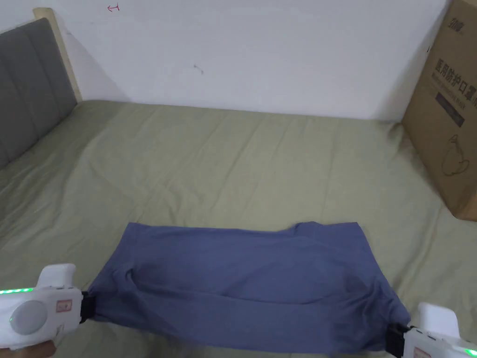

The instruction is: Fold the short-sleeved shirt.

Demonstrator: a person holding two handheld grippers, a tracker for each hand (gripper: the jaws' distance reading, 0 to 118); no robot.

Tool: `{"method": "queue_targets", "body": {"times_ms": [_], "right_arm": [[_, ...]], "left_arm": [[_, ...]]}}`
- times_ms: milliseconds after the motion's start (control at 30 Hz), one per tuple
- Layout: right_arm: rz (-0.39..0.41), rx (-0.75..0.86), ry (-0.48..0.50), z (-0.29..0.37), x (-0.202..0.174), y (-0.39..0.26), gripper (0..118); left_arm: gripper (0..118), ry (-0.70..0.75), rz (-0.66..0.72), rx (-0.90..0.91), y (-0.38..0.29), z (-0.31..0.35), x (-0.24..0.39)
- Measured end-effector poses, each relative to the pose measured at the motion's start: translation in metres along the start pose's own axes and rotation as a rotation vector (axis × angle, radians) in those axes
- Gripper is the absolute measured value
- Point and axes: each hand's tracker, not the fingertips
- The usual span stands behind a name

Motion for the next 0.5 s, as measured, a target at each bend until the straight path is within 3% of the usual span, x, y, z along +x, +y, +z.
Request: {"method": "queue_targets", "body": {"times_ms": [267,400,433,467,500], "right_arm": [[-0.020,-0.145,-0.030,-0.022,0.000,-0.067,12],[-0.093,-0.143,-0.024,-0.027,0.003,-0.079,13],[-0.094,-0.138,-0.025,-0.022,0.003,-0.076,18],[-0.093,-0.137,-0.027,-0.017,0.002,-0.070,36],[-0.086,-0.132,-0.036,-0.012,0.001,-0.066,62]], "left_arm": [[5,0.033,0.051,-0.113,-0.055,-0.022,-0.026],[7,0.060,0.055,-0.156,-0.060,-0.039,-0.022],[13,0.070,0.048,-0.144,-0.057,-0.035,-0.018],[33,0.073,0.042,-0.139,-0.055,-0.031,-0.014],[74,0.066,0.043,-0.138,-0.053,-0.026,-0.012]]}}
